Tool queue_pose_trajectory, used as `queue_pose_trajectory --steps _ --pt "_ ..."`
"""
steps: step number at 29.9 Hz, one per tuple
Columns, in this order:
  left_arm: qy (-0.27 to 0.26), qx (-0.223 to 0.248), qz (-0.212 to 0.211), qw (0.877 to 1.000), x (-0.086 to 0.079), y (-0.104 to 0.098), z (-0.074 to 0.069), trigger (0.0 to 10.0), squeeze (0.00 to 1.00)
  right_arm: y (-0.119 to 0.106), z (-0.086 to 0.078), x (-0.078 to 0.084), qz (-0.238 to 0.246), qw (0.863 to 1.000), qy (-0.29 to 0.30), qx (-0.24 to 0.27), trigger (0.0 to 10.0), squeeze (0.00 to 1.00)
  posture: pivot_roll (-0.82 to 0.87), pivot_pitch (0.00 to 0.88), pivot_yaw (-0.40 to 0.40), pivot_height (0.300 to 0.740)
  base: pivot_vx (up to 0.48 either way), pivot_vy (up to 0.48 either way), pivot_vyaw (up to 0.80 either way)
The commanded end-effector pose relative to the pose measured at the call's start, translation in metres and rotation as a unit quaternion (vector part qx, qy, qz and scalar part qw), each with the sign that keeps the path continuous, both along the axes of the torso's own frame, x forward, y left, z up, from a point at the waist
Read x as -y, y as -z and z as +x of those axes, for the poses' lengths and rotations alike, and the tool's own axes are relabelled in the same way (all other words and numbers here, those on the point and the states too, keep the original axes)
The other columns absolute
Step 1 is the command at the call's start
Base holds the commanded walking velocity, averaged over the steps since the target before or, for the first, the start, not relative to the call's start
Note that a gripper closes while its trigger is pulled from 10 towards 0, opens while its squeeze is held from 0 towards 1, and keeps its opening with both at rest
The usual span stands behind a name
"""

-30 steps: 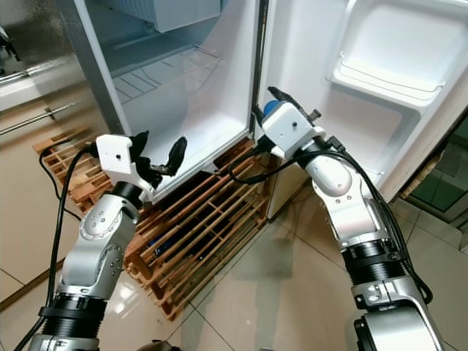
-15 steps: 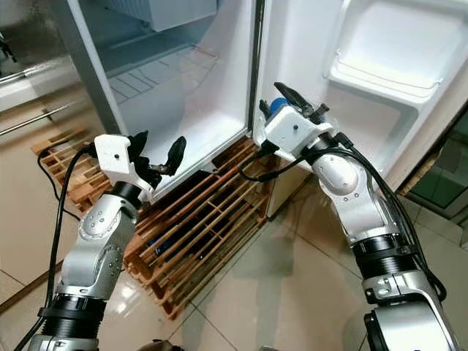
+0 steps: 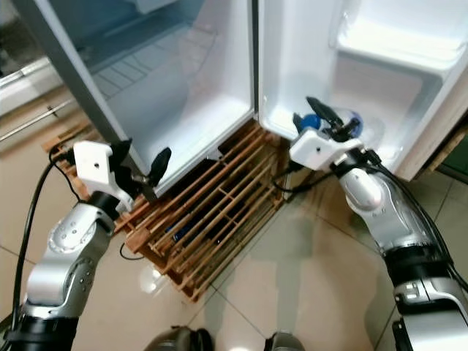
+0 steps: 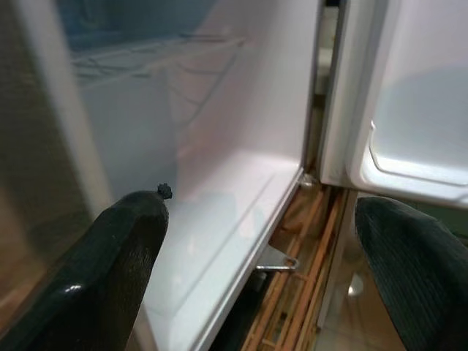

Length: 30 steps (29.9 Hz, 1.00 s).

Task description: Restocking fridge

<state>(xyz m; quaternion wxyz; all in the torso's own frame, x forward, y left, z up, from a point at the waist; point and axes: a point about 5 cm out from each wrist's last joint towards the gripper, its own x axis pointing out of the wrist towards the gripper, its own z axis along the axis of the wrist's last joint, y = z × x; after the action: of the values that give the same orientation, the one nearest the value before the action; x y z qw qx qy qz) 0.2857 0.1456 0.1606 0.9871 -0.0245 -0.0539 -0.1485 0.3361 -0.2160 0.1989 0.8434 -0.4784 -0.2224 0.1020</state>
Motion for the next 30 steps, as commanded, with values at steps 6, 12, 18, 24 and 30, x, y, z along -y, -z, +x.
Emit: queue_pose_trajectory --steps 6,12,18,24,30 --pt "0.000 -0.006 0.013 1.000 -0.008 -0.006 -0.006 10.0 0.00 -0.005 0.009 0.024 0.216 0.974 0.066 -0.018 10.0 0.00 0.06 0.184 0.183 0.740 0.000 0.000 0.00" --pt "-0.002 -0.003 0.016 1.000 -0.009 -0.013 -0.010 10.0 0.00 -0.020 0.015 0.037 0.387 0.918 0.086 -0.021 10.0 0.00 0.06 0.189 0.170 0.740 0.000 0.000 0.00" --pt "-0.004 -0.006 0.011 1.000 -0.006 -0.012 -0.010 10.0 0.00 -0.030 0.020 0.058 0.502 0.858 0.102 -0.031 10.0 1.00 0.05 0.180 0.158 0.740 0.000 0.000 0.00" --pt "-0.007 -0.001 0.005 1.000 -0.002 -0.014 -0.005 10.0 0.00 -0.033 0.017 0.068 0.479 0.870 0.116 -0.032 10.0 1.00 0.04 0.166 0.144 0.740 0.000 0.000 0.00" --pt "-0.008 0.006 -0.005 1.000 0.004 -0.015 -0.003 10.0 0.00 -0.038 0.009 0.054 0.442 0.889 0.118 -0.032 10.0 1.00 0.01 0.150 0.127 0.740 0.000 0.000 0.00"
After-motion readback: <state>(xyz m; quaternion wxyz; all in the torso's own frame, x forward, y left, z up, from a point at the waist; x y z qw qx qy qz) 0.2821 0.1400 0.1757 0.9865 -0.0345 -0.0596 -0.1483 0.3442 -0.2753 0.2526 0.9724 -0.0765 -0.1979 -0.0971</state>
